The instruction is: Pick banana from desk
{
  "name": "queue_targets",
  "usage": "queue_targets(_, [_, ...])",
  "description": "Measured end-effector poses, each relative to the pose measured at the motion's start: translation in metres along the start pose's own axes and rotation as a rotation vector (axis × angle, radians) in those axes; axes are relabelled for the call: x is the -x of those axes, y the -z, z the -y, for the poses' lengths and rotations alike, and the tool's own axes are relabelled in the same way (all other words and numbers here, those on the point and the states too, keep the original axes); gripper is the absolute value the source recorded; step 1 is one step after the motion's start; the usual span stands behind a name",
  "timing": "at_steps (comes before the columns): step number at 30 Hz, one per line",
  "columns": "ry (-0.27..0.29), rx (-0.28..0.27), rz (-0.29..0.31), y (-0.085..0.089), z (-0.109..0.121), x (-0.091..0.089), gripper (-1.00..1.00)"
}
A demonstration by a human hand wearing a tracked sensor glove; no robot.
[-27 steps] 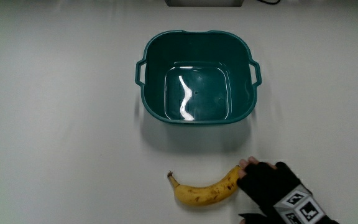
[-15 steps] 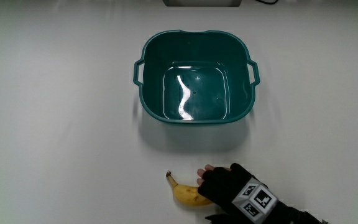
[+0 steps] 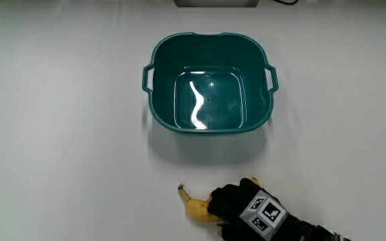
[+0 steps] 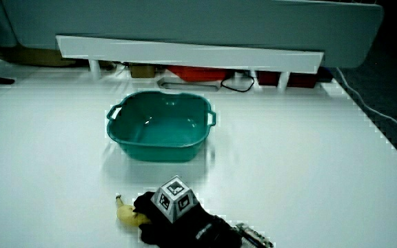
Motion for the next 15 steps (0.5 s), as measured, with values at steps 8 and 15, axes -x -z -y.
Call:
queue_targets(8, [0.000,-0.022,0.022,0.0011,-0.0023,0.0010,1.00])
queue_targets(15, [-0.003,-0.033,0.020,0.0009,-0.0025,0.0011,1.00])
